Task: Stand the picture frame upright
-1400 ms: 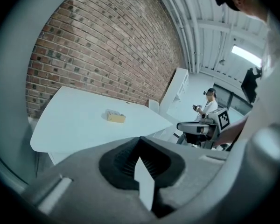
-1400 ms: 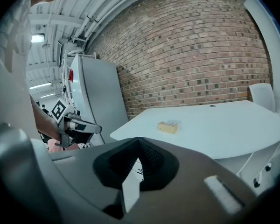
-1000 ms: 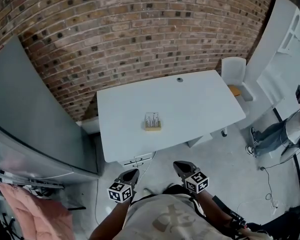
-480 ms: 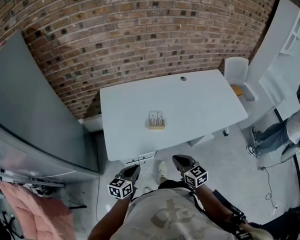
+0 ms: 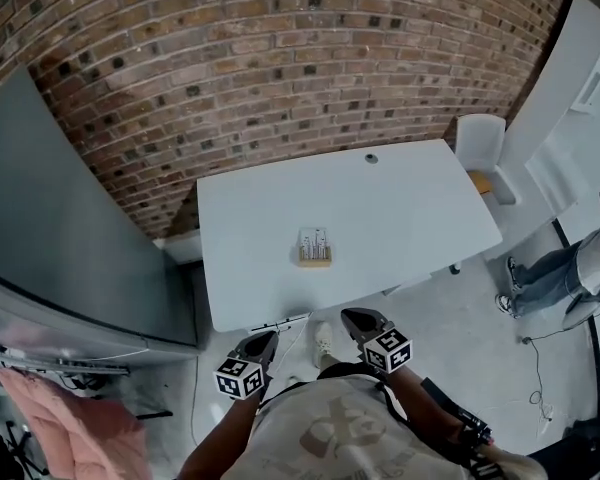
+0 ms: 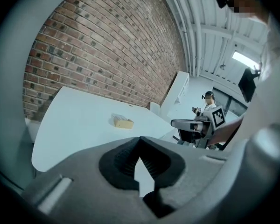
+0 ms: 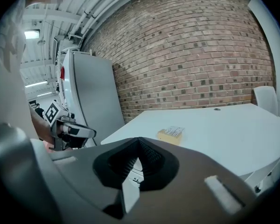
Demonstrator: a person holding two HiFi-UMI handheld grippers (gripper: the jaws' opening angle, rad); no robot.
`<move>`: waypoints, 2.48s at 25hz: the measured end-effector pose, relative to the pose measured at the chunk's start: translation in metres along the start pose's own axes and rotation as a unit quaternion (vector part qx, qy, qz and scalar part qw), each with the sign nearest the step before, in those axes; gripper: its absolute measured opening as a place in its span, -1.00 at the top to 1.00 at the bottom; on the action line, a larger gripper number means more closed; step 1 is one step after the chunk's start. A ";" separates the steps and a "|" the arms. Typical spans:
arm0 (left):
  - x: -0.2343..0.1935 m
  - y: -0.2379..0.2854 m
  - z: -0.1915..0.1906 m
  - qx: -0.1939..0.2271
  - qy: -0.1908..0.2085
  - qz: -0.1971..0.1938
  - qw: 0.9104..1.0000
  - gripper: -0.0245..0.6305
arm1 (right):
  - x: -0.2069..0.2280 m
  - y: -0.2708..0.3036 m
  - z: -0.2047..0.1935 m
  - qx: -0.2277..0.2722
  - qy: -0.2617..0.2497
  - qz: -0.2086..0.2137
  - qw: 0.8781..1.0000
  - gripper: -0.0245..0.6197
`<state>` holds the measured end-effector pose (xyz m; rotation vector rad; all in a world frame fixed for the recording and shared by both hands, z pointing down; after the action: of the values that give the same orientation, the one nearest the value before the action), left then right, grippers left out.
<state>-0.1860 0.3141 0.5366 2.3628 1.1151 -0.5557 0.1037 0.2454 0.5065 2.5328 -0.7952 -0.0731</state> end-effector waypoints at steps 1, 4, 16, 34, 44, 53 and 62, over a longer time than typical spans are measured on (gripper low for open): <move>-0.002 0.004 0.002 -0.001 -0.001 0.001 1.000 0.92 | 0.003 0.004 0.001 -0.002 0.000 0.002 1.000 0.90; -0.010 0.020 0.009 0.000 -0.003 0.001 1.000 0.92 | 0.019 0.017 0.004 -0.009 0.000 0.004 1.000 0.90; -0.059 0.083 0.057 -0.024 -0.013 0.016 0.999 0.92 | 0.076 0.092 0.039 -0.017 -0.003 0.021 1.000 0.90; -0.101 0.159 0.107 -0.051 -0.066 0.060 0.995 0.92 | 0.148 0.176 0.057 -0.057 -0.005 0.074 0.996 0.90; -0.137 0.182 0.121 -0.087 -0.119 0.067 0.987 0.92 | 0.154 0.210 0.038 -0.132 0.085 0.061 0.986 0.90; -0.172 0.213 0.116 -0.140 -0.173 0.009 0.975 0.81 | 0.160 0.236 0.025 -0.235 0.150 0.055 0.959 0.60; -0.193 0.239 0.107 -0.220 -0.221 -0.025 0.950 0.28 | 0.148 0.258 0.018 -0.318 0.188 0.066 0.927 0.40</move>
<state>-0.1276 0.0026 0.6101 1.7225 0.9704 -0.7249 0.0877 -0.0278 0.6230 1.7990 -0.6486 0.1716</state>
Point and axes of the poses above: the fingertips, and each gripper's own axes: y forward along the fingers, x to its right, z out of its top, the point moved 10 cm from there along -y, backward along the fingers, and after that the axes turned 15 degrees about -z, right-handed, at the moved point
